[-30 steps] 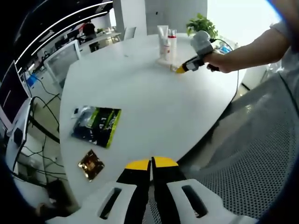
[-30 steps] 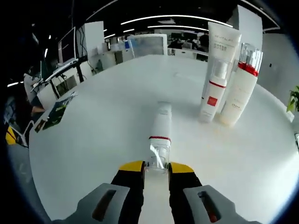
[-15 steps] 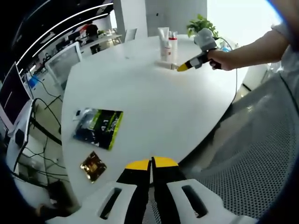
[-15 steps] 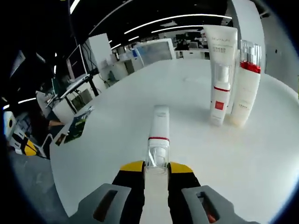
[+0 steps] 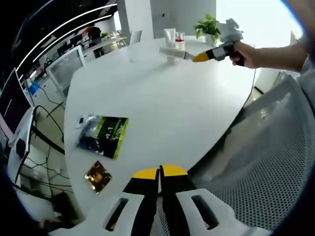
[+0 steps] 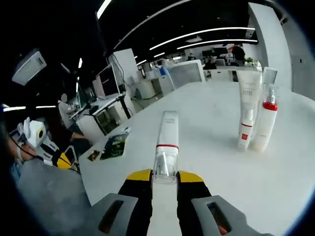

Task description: Arrange the skincare products in the storage area until every visible bottle or jar stands upright without overlapping.

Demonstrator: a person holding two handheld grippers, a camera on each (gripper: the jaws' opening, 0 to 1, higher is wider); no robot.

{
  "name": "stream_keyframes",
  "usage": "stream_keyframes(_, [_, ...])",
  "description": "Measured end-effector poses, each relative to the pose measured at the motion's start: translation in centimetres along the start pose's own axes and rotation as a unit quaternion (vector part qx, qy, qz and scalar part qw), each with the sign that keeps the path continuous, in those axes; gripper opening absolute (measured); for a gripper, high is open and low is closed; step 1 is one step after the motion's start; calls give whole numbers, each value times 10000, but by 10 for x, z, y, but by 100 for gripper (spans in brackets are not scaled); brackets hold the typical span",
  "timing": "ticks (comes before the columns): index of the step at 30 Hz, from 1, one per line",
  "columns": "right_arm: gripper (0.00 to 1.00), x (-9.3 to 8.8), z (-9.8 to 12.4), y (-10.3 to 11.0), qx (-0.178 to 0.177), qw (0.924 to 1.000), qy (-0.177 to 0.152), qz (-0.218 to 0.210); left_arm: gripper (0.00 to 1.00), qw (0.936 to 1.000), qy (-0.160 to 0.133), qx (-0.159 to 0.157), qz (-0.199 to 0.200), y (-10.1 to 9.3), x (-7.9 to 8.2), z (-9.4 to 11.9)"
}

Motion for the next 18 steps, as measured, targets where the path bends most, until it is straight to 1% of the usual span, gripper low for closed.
stream_keyframes(2, [10, 3, 7, 9, 79, 9999, -123, -16, 0, 10000, 62, -28, -22, -1, -1, -1])
stream_keyframes(8, [10, 10, 25, 33, 301, 9989, -321, 190, 0, 10000, 77, -36, -48, -1, -1, -1])
stream_keyframes(11, [10, 11, 32, 48, 499, 9977, -394, 247, 0, 9999, 82, -21, -77, -1, -1, -1])
stream_keyframes(16, [10, 9, 41, 68, 668, 9961, -454, 368, 0, 9999, 89, -12, -104, -2, -1, 0])
stream_keyframes(18, [10, 6, 45, 74, 749, 9952, -411, 481, 0, 9998, 54, 17, -168, -3, 1, 1])
Point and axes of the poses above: the point that each gripper's makers call its tool centre point, and the gripper's own axes: z roughly backward along the fingers, y roughly to its left, x roughly out of its top, the point moved 7 cm from there along z, roughly backward along the fingers, and after that the axes turned 1 degree about -z, right-handed, at the moved point
